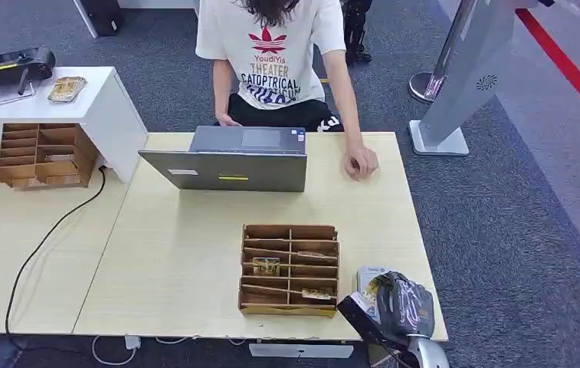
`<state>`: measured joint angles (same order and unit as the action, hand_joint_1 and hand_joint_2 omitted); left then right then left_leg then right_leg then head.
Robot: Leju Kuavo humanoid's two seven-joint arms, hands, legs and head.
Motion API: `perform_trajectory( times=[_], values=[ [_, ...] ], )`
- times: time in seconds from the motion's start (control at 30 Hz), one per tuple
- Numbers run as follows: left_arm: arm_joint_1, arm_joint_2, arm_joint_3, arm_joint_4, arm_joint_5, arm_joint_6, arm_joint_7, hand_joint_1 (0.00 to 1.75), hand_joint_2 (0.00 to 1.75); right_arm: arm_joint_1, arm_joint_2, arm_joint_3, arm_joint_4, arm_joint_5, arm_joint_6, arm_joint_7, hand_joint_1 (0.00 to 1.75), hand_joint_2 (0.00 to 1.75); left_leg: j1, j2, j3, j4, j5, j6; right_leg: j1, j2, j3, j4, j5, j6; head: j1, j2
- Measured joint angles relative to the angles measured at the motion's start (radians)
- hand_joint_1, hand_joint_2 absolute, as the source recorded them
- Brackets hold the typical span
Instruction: Pass the card to the sensor for recognition and then transmit it.
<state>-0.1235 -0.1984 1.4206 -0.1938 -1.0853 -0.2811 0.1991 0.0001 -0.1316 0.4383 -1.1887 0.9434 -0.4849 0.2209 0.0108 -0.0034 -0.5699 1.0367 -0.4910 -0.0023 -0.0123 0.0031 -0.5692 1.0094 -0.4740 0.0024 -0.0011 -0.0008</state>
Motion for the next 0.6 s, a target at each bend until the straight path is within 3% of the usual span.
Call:
perform_trajectory(
  times=[0.6],
  values=[
    [0.0,0.0,0.0,0.0,-0.01,0.0,0.005,0.0,0.0,-0.003,0.0,0.0,0.002,-0.001,0.002,0.0,1.75,1.75,0.0,0.0,0.0,0.0,0.0,0.0,0.0,0.0,0.0,0.0,0.0,0.0,0.0,0.0]
  ],
)
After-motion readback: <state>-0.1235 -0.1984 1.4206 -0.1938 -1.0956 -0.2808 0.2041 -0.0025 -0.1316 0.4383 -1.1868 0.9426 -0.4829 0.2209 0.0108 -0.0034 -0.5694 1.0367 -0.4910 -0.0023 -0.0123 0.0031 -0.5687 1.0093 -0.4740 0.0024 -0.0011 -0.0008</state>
